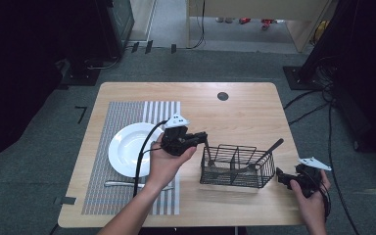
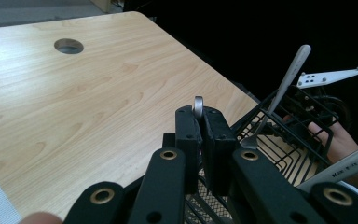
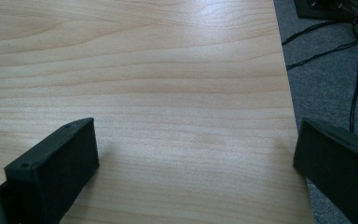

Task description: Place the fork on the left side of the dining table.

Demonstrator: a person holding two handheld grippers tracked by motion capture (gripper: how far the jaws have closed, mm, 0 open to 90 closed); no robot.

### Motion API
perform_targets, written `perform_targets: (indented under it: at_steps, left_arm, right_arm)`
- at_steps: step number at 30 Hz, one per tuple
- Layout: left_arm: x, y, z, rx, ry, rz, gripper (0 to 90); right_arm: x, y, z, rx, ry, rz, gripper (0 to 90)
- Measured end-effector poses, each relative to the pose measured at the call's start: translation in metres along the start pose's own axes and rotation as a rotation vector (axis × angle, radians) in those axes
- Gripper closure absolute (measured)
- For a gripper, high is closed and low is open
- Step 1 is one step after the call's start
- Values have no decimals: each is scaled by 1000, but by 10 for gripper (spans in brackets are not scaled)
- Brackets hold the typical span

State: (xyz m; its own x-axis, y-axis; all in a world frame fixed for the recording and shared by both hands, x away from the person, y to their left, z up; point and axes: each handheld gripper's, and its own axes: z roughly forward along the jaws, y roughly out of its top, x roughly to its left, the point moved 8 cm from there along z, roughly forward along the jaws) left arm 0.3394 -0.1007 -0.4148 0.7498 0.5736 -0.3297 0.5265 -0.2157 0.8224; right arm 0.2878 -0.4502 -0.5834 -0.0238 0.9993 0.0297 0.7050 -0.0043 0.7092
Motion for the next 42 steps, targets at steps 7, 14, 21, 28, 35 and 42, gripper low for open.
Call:
perform_targets:
  at_steps: [7,14,21,28,35,42]
  left_arm:
    - [-1,2,3,-5,-12,-3,873]
    - [4,5,5,-21,-26,-43,812]
    - [4,5,3,-30,-46,-35,884]
    - [2,14,-8,-84,-82,-56,886]
    - [-4,28,-26,-142,-79,-54,887]
    - [-2,39,-45,-216,-69,-67,887]
  right_arm:
    - [0,0,0,-1,0,-1,0]
    - [0,0,0,0,-1,0,0]
    - [0,0,0,0,-1,0,0]
    - [0,0,0,1,-1,1,0]
    - [0,0,0,1,-1,1,0]
    - [0,0,0,0,-1,0,0]
